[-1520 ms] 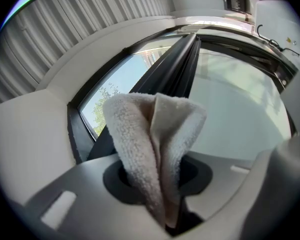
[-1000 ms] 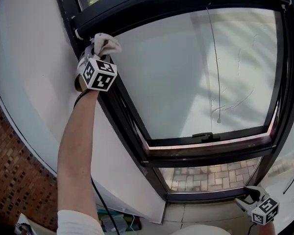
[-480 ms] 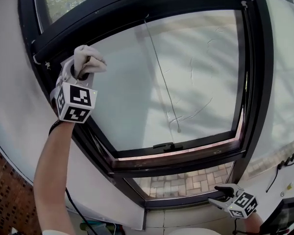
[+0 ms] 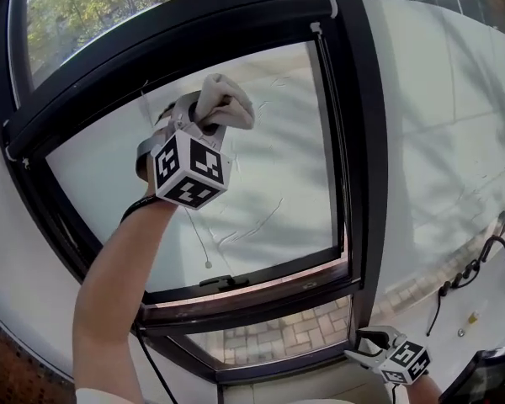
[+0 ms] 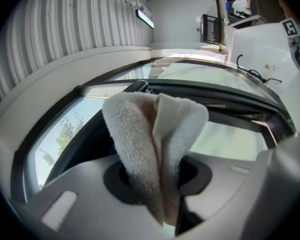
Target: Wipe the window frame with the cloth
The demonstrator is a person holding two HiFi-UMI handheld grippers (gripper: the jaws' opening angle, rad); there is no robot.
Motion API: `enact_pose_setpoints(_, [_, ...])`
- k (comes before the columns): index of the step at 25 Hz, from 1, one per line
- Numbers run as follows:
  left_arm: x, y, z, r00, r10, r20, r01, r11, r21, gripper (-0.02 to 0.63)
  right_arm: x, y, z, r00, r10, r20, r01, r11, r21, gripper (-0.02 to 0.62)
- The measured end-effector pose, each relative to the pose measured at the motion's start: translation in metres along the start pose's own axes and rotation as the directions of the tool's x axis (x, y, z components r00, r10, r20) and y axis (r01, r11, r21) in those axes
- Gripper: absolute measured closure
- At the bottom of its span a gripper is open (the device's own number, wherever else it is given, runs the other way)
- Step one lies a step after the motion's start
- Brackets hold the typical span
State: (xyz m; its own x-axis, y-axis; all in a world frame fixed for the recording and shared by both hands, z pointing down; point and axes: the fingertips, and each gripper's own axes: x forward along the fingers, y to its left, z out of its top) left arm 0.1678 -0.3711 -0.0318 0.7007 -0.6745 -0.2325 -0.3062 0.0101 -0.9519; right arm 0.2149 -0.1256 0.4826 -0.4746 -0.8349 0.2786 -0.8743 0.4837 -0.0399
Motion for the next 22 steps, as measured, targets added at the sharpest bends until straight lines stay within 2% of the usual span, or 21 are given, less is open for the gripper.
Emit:
enact_pose_setpoints(6, [0.082, -0.024, 0.064, 0.999, -0.030, 0.017, 0.030, 0.999, -0.018, 0.471, -0.076, -0.046, -0.029, 0.987, -0.160, 0.000, 0.160, 0.985, 0.063, 0.378])
enact_pose_setpoints(11, [0.125, -0.020, 0.092, 1.000, -0.026, -0.002, 0.025, 0.996, -0.082, 0.471, -0.124, -0.063, -0.050, 0.965, -0.262, 0.004, 0.260, 0.958, 0.119, 0.378])
enact_pose_setpoints(14, [0.137, -0.019, 0.100, 1.000, -0.023, -0.016, 0.022, 0.995, -0.099, 0.472, -0.140, -0.068, -0.059, 0.957, -0.292, 0.001, 0.289, 0.948, 0.136, 0.379])
enact_pose_setpoints(22, [0.140, -0.035, 0.121, 0.999, -0.051, 0.006, 0.052, 0.996, -0.072, 0.472, -0.156, -0.073, -0.062, 0.953, -0.304, 0.004, 0.301, 0.943, 0.140, 0.377])
